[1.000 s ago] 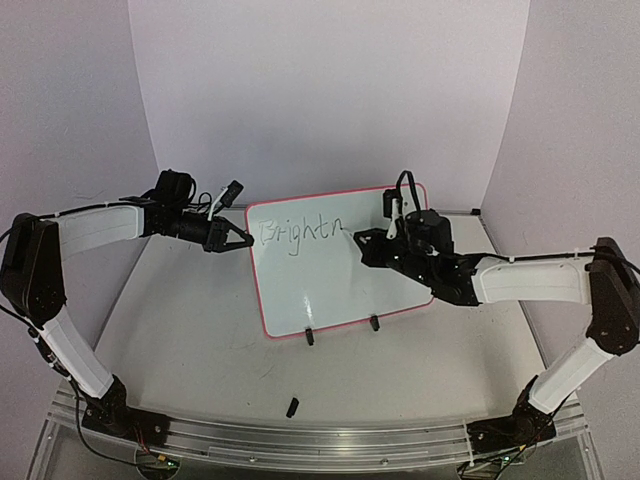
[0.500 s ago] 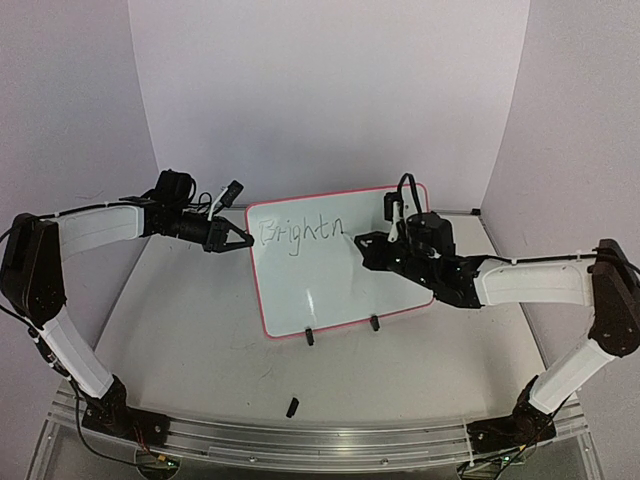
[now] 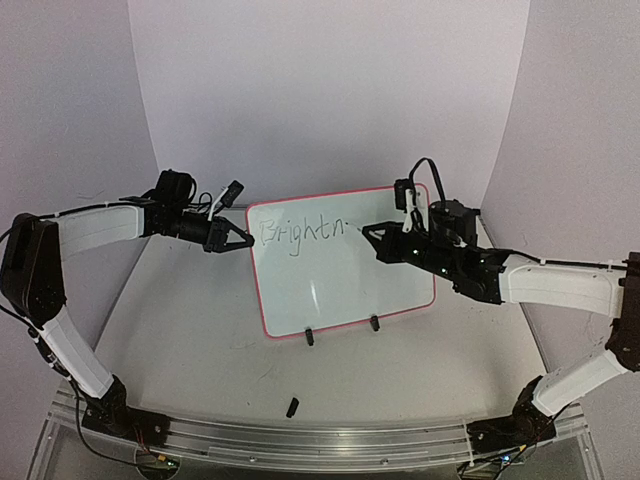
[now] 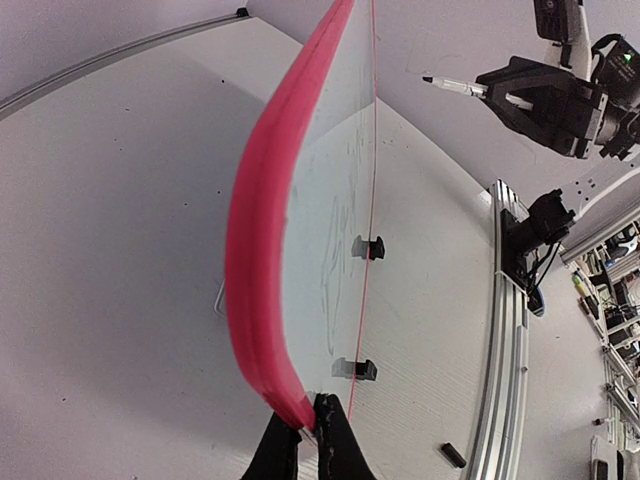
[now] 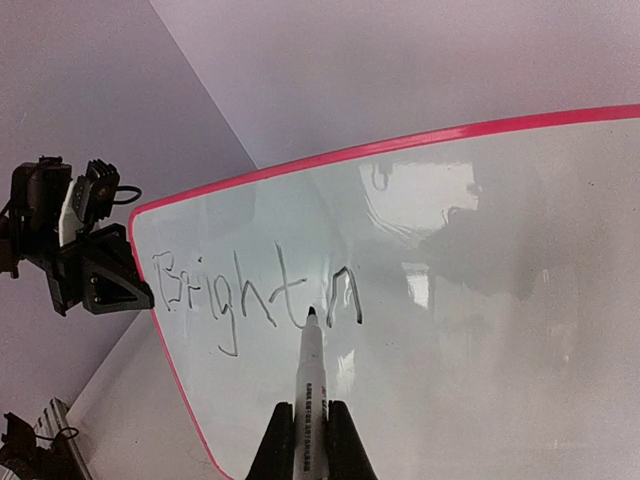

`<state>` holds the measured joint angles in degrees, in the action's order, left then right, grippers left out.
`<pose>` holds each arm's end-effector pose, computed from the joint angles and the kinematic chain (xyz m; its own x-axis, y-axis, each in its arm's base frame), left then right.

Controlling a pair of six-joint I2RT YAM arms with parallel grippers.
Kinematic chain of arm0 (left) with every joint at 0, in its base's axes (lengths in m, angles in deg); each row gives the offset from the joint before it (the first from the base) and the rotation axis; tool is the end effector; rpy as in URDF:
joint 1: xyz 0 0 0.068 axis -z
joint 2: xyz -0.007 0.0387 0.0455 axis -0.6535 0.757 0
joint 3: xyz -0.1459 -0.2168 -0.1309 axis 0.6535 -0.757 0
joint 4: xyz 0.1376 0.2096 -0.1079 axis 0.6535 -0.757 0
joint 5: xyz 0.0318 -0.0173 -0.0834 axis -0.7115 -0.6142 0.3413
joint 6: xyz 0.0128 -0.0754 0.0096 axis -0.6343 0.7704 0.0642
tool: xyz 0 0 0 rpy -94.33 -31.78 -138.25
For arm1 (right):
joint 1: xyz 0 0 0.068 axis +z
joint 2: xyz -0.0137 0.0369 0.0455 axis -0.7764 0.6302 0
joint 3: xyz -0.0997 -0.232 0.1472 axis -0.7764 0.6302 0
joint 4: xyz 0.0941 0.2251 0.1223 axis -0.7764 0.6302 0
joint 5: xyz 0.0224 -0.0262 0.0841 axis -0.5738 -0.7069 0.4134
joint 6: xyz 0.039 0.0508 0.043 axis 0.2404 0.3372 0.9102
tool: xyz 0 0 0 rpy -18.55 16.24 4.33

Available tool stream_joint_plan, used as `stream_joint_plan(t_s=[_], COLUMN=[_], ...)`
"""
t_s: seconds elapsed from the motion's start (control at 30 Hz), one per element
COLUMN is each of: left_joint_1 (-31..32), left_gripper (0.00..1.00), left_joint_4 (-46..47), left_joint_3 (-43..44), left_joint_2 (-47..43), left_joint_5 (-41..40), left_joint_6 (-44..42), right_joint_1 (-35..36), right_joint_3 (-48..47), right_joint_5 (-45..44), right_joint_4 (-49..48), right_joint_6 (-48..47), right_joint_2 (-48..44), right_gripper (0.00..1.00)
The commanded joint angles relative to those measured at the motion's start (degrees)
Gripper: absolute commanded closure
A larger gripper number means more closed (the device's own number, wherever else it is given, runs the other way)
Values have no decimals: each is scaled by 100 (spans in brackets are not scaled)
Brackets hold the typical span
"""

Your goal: Write a sentence on the whiteboard

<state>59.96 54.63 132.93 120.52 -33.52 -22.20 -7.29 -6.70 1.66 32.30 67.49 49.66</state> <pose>0.3394 -0.1731 0.2660 -0.4983 0.2887 -0.8176 0.8521 0.3370 -0.4004 0.2632 0.2560 0.3004 -0.3991 0.1637 -0.9022 -0.6212 0.6755 0.3973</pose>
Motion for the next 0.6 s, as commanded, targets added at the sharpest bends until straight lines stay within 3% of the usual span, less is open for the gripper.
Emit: stream_joint_plan(t_s=[0.0,0.57], left_joint_1=[116,116], left_gripper=[100,100], left_joint_4=[-80,-108], left_joint_3=[148,154], left_joint_2=[-17,3], left_joint_5=[-331,-352], left_joint_6=[-543,-557], right_joint_1=[-58,-57], right_joint_3=[-176,-316], right_joint_5=[146,-487], right_joint_4=[30,-374], right_joint_6=[-222,-355], right_joint_2=[71,525], right_gripper=[100,100])
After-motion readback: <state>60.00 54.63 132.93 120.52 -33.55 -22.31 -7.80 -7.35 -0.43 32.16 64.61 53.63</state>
